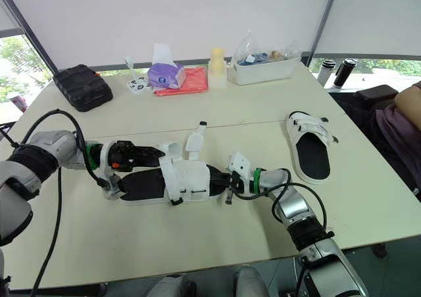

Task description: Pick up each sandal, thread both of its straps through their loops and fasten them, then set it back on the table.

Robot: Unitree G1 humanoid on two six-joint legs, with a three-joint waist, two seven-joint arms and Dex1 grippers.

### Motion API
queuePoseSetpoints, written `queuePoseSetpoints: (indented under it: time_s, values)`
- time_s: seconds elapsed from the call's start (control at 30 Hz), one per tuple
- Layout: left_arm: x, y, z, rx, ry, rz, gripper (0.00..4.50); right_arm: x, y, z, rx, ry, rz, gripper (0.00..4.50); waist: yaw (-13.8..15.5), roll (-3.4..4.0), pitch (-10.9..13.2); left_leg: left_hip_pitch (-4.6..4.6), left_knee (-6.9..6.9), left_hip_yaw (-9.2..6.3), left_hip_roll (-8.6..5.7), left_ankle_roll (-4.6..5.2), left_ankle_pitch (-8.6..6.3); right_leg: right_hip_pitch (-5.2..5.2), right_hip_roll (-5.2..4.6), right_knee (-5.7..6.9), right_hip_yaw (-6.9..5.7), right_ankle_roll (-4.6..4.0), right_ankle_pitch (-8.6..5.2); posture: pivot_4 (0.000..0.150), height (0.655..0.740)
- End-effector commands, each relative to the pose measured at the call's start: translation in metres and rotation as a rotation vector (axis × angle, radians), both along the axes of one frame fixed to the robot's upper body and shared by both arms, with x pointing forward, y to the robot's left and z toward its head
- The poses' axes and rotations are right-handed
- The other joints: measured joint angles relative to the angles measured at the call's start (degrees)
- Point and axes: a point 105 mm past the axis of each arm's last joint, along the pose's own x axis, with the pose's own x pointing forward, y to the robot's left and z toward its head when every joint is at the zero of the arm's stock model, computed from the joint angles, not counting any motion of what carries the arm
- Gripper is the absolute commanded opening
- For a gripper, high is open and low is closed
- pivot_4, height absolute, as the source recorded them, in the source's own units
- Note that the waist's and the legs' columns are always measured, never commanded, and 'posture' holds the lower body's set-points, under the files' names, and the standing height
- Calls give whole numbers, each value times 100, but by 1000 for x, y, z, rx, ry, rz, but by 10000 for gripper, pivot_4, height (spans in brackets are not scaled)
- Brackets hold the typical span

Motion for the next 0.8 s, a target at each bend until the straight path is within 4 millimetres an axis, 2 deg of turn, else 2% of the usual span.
queuePoseSetpoints:
  time_s: [0.03, 0.17, 0.27, 0.33, 0.37, 0.43, 0.47, 0.5, 0.57, 0.63, 0.67, 0.8]
  values:
    - [8, 21, 20, -93, 43, 143, 26085, -1, -19, -36, -112, 103, -71, 0, -1, -1, -1, 0, 0, 0, 0, 0, 0, 0, 0, 0, 0, 0, 0, 1500, 7400]
    - [17, 41, 25, -175, 179, 341, 26085, -1, -20, -37, -113, 103, -70, 0, -1, -11, -7, 1, 0, -1, 2, 0, 0, 0, -1, 0, 0, 0, 0, 1500, 7400]
    - [31, 65, 29, -310, 345, 579, 26085, -1, -20, -38, -113, 104, -73, 0, -2, -16, -11, 3, 1, 0, 2, 0, 0, 1, -2, -1, -1, 0, 0, 1500, 7400]
    - [46, 87, 26, -459, 597, 835, 26085, -1, -19, -39, -112, 106, -72, 0, 9, -21, -19, 3, 2, 2, 0, 0, 0, 4, -2, -1, -6, 0, 0, 1500, 7400]
    - [53, 82, 15, -519, 810, 898, 26085, -2, -19, -40, -112, 106, -72, 0, 10, -33, -25, 2, 3, 1, -6, 1, 2, 9, -1, -5, -18, -1, 0, 1500, 7400]
    - [61, 60, 5, -538, 1313, 843, 26085, -2, -18, -40, -108, 107, -71, 0, 2, -37, -29, -3, 7, -1, -10, 6, 4, 22, 1, -15, -37, -1, 0, 1500, 7400]
    - [57, 51, 8, -521, 1533, 741, 26085, -1, -17, -40, -107, 108, -70, 0, -4, -38, -29, 3, 7, -1, -13, 10, 3, 38, -2, -17, -41, 1, -2, 1500, 7400]
    - [52, 45, 13, -501, 1670, 650, 26085, -1, -17, -40, -106, 108, -69, 0, -21, -40, -30, 8, 7, -5, -12, 14, 4, 51, -4, -20, -47, 5, -5, 1500, 7400]
    - [38, 47, 13, -466, 1898, 529, 26085, -1, -16, -40, -105, 110, -67, 0, -116, -44, -27, 15, 7, -15, -11, 16, 3, 60, -4, -18, -49, 10, -8, 1500, 7400]
    - [16, 58, -6, -409, 2144, 485, 26085, -2, -14, -41, -107, 112, -57, 0, -228, -38, -30, 14, 7, -24, -10, 18, 1, 49, -3, -6, -49, 23, -19, 1500, 7400]
    - [8, 62, -12, -396, 2224, 481, 26085, -2, -13, -41, -108, 113, -52, 0, -335, -28, -32, 17, 7, -24, -10, 21, 0, 41, -4, 0, -49, 26, -22, 1500, 7400]
    - [-14, 77, -41, -418, 2488, 543, 26085, -2, -12, -40, -107, 119, -38, 0, -388, -23, -31, 19, 0, -22, -5, 36, -9, 5, -6, 16, -50, 26, -28, 1500, 7400]
